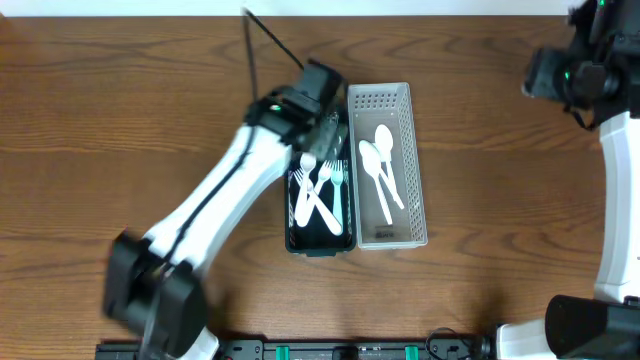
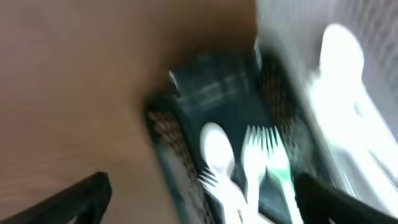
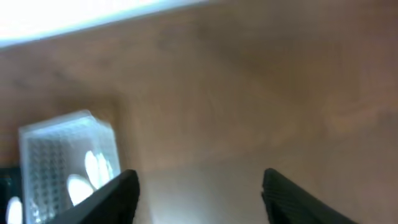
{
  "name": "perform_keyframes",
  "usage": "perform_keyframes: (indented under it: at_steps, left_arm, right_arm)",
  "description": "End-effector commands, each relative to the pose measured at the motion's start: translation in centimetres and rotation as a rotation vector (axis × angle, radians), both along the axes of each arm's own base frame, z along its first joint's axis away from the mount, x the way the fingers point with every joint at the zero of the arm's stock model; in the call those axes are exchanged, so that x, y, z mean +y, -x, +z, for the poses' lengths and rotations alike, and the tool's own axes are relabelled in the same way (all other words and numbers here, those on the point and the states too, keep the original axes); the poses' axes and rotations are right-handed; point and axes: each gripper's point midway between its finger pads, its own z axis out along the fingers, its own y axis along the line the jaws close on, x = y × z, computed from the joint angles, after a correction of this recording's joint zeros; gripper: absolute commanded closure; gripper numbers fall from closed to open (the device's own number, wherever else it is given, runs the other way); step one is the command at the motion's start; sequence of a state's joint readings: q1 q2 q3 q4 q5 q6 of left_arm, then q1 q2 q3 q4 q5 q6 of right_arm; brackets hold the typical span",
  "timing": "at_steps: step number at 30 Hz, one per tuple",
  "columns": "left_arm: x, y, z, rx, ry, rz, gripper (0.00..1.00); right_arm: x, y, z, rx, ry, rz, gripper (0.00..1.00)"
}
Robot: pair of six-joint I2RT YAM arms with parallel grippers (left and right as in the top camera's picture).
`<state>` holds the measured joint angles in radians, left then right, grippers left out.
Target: Pack container
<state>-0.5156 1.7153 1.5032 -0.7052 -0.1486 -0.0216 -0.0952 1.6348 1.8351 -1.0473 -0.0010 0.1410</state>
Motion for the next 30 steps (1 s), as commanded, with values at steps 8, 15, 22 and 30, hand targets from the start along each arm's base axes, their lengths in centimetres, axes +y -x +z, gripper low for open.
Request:
perform_keyframes:
  at_steps: [8, 15, 22, 30]
  left_arm:
    - [13.9, -7.8, 13.3, -0.503, 0.048, 0.393, 0.02]
    - [20.5, -9.7, 11.6, -0.488, 0.056, 0.499, 0.02]
    - [19.0, -9.5, 9.3, -0.424, 0.133, 0.416, 0.02]
    - [19.1, -7.3, 7.6, -0.454, 0.142, 0.415, 0.02]
  right_arm:
    - [5.2, -7.8, 7.9, -0.443, 0.046, 0.16, 0.01]
    - [5.5, -10.1, 6.2, -0.441, 0.184, 0.258, 0.01]
    - [4.0, -8.7, 6.0, -0.396, 0.229, 0.198, 0.01]
    - [3.0, -4.1, 4.5, -0.432, 0.262, 0.15, 0.01]
